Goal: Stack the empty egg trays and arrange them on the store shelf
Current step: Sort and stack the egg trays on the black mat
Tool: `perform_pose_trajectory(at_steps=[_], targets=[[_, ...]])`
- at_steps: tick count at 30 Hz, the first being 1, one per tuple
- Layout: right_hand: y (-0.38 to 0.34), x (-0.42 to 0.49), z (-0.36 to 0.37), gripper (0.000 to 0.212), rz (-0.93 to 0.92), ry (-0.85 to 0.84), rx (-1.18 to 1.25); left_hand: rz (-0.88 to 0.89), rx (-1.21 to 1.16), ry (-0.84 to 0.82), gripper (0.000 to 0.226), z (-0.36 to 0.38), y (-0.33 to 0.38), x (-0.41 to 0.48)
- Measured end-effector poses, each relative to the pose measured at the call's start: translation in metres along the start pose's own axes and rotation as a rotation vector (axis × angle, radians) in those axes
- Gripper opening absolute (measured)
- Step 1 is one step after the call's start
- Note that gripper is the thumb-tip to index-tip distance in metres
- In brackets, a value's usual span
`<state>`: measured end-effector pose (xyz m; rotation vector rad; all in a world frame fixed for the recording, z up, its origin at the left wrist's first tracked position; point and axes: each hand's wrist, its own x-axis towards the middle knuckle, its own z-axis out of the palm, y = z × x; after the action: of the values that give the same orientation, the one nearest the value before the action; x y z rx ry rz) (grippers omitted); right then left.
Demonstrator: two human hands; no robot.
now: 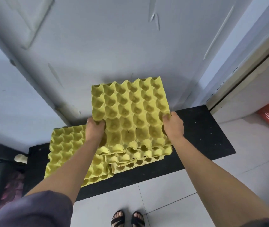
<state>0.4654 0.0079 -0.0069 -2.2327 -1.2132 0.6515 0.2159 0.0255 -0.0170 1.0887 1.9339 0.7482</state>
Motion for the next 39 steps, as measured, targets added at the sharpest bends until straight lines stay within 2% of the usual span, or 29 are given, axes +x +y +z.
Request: perform_pose_trajectory(at_steps=[4,8,10,16,23,32,39], targets=[[-0.03,-0.014,-0.022,0.044,-0.133,0.014,0.014,0.091,-0.046,0.016,0.044,-0.039,0.03,-0.017],[-0.056,-0.038,-0.043,0.083,-0.215,-0.017,-0.001,0.208,0.016,0.026,0.063,-0.08,0.047,-0.051],[-0.069,-0.053,-0.052,0.092,-0.271,-0.054,-0.015,0.255,0.084,0.055,0.065,-0.105,0.047,-0.072],[-0.101,-0.124,-0.069,0.081,-0.458,-0.033,-0.032,0.288,0.168,0.238,0.059,-0.176,0.027,-0.155],[-0.133,-0.218,-0.06,0.079,-0.658,-0.131,-0.04,0.169,0.116,0.386,0.06,-0.248,-0.032,-0.251],[-0.186,-0.352,-0.005,0.079,-0.921,-0.305,-0.047,0.012,0.119,0.6,0.06,-0.354,-0.128,-0.342],[-0.239,-0.472,0.065,0.078,-1.016,-0.421,-0.092,-0.12,0.09,0.709,0.06,-0.456,-0.217,-0.386]])
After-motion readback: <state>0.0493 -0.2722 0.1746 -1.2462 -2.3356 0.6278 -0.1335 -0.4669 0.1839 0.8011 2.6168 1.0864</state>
